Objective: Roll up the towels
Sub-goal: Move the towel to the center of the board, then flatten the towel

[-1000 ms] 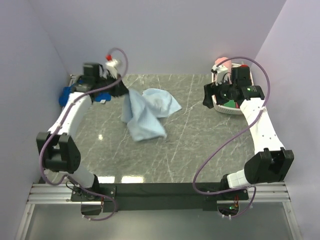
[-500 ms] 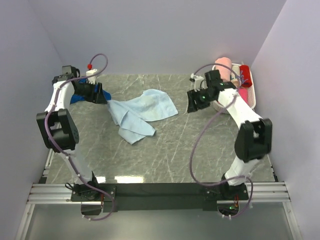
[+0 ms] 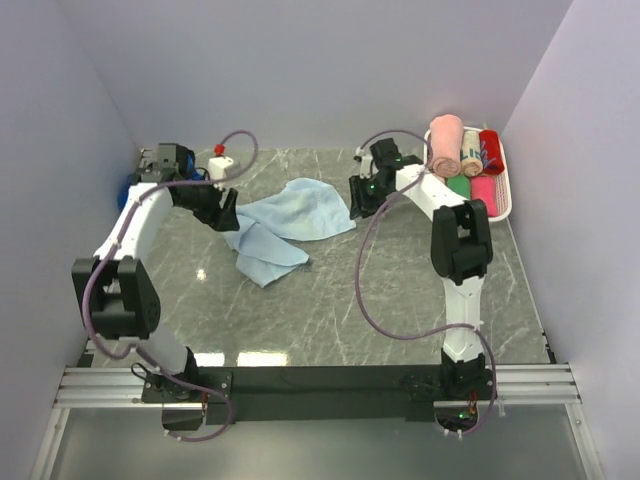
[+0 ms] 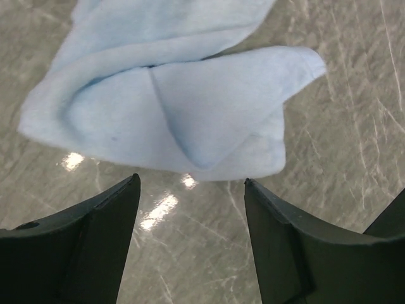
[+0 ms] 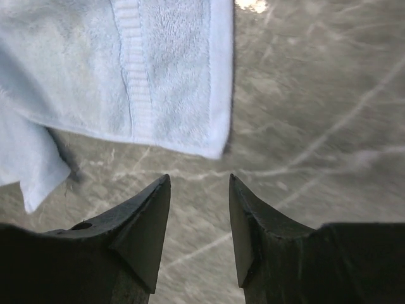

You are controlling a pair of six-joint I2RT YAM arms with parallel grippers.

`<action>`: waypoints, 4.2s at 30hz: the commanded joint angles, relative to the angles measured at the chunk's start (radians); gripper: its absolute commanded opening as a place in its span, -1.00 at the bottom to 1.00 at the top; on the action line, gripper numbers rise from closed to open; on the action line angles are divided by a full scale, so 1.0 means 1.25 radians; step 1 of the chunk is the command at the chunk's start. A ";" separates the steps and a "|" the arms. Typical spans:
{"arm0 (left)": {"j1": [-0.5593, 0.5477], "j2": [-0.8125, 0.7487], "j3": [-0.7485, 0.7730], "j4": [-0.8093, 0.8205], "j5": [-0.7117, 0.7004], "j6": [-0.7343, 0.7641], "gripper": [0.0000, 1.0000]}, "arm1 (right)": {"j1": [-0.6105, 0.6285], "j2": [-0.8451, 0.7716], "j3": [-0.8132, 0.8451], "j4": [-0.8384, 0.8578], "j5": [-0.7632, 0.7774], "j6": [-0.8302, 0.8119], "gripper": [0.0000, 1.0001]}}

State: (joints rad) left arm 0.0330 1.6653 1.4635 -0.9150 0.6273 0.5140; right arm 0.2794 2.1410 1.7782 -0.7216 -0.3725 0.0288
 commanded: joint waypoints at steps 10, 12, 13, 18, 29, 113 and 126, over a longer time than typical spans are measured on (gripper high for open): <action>-0.145 -0.236 -0.247 0.209 -0.060 0.099 0.52 | 0.054 0.124 0.046 0.024 0.062 0.089 -0.14; -0.178 -0.240 -0.264 0.232 -0.063 0.093 0.52 | 0.053 0.132 0.038 0.023 0.054 0.094 -0.24; -0.203 -0.239 -0.266 0.239 -0.064 0.088 0.51 | 0.050 0.132 0.024 0.023 0.051 0.095 -0.40; -0.283 -0.209 -0.302 0.311 -0.096 0.048 0.47 | 0.044 0.102 -0.008 0.036 -0.005 0.095 -1.00; -0.475 -0.065 -0.295 0.447 -0.226 -0.063 0.47 | -0.043 -0.003 -0.090 0.107 -0.243 0.152 -1.00; 0.451 -0.019 -0.271 -0.120 0.000 0.513 0.10 | -0.386 -0.416 -0.405 -0.045 -0.293 -0.039 -1.00; 0.424 0.048 -0.270 -0.057 0.044 0.467 0.07 | -0.382 -0.400 -0.397 -0.076 -0.308 -0.071 -1.00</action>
State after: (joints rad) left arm 0.5758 1.7103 1.1030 -0.9951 0.6327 1.1019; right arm -0.2054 1.6276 1.2438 -0.7944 -0.7315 -0.0322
